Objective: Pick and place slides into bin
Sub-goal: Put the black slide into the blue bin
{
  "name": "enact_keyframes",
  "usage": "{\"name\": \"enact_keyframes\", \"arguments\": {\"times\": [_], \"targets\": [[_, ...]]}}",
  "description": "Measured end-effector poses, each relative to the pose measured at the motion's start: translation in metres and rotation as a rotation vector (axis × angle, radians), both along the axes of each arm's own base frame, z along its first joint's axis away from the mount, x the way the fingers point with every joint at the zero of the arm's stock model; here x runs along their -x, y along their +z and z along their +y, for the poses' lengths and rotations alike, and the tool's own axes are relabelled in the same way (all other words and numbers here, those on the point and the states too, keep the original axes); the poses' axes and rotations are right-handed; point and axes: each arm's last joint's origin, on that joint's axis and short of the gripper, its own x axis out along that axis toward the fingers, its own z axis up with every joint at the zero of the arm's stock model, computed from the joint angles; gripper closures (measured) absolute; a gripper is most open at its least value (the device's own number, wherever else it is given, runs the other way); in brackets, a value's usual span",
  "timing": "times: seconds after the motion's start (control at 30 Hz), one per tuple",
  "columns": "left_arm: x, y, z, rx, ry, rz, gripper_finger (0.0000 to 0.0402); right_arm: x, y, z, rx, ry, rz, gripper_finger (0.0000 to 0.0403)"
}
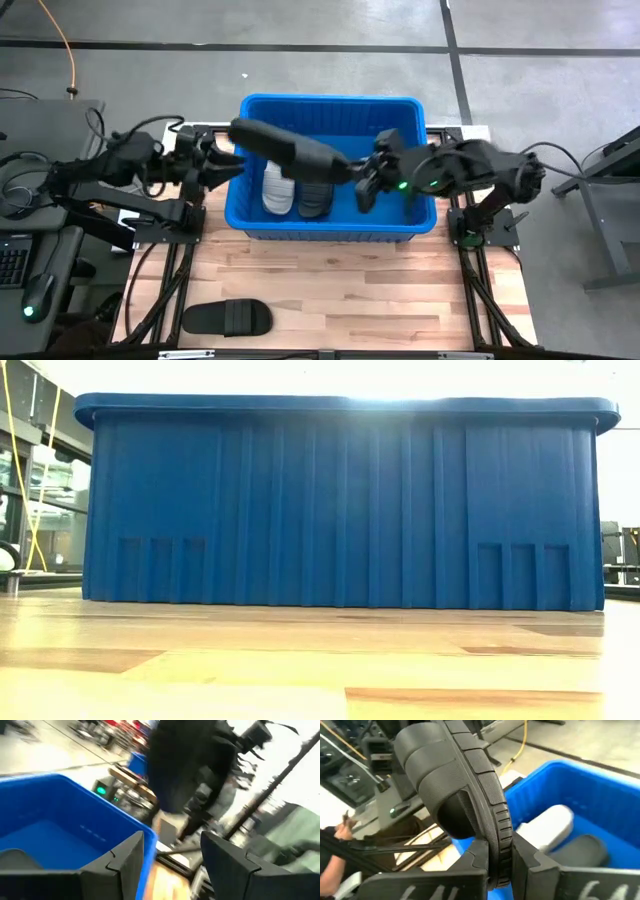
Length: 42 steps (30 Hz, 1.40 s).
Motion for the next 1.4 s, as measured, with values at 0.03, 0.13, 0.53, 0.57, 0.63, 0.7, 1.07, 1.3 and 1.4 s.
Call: {"name": "enact_keyframes", "arguments": {"times": [0.03,0.13,0.53,0.57,0.63,0.7,1.07,1.3,1.4], "targets": [[-0.002,-0.003,0.001,0.005,0.031,-0.005,0.0218,-0.007,-0.005,0.002,-0.01,0.008,-0.013,0.0393],[-0.005,-0.004,0.002,-0.008,0.065,-0.038,0.0218,-0.026,-0.022,0.007,-0.06,-0.013,-0.072,0.0393],[0.006,0.007,-0.002,-0.12,-0.05,-0.119,0.024,-0.03,-0.075,0.008,-0.119,-0.102,-0.487,0.0393],[0.008,0.009,-0.003,-0.12,-0.061,-0.138,0.0247,-0.027,-0.081,0.007,-0.146,-0.097,-0.539,0.0393],[0.011,0.012,-0.003,-0.129,-0.076,-0.172,0.0262,-0.023,-0.096,0.006,-0.182,-0.097,-0.615,0.0393],[0.014,0.014,-0.004,-0.135,-0.079,-0.199,0.0278,-0.021,-0.112,0.006,-0.208,-0.089,-0.659,0.0393],[-0.005,0.007,0.0,-0.018,-0.022,-0.141,0.0296,-0.034,-0.131,0.006,-0.307,-0.108,-0.723,0.0393],[-0.006,-0.001,0.0,0.019,-0.026,-0.073,0.0296,-0.041,-0.142,-0.017,-0.496,-0.235,-0.734,0.0393],[-0.004,-0.001,0.0,0.034,-0.034,-0.068,0.0296,-0.041,-0.142,-0.022,-0.571,-0.276,-0.77,0.0393]]}}
